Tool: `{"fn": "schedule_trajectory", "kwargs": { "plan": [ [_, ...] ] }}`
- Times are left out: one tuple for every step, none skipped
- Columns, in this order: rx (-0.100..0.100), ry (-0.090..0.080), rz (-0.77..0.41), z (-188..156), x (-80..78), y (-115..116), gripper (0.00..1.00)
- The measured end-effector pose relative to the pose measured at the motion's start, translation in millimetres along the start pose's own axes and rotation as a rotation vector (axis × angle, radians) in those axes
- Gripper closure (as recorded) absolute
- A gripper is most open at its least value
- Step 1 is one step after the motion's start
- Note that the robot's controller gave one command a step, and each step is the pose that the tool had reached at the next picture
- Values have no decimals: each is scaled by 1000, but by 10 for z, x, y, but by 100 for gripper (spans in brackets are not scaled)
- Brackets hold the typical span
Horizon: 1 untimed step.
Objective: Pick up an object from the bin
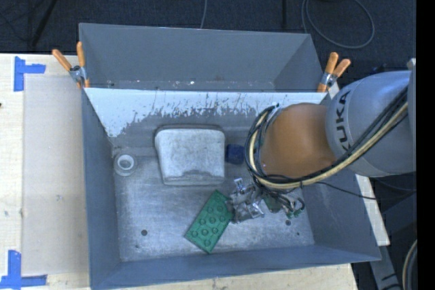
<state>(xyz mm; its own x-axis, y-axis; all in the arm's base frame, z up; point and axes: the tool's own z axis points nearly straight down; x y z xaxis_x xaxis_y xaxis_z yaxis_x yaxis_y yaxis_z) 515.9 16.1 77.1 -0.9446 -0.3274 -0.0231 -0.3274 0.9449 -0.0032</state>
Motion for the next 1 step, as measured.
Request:
{"fn": "schedule_trajectory", "kwargs": {
  "plan": [
    [1,21,8,-629,476,-778,100]
  ]
}}
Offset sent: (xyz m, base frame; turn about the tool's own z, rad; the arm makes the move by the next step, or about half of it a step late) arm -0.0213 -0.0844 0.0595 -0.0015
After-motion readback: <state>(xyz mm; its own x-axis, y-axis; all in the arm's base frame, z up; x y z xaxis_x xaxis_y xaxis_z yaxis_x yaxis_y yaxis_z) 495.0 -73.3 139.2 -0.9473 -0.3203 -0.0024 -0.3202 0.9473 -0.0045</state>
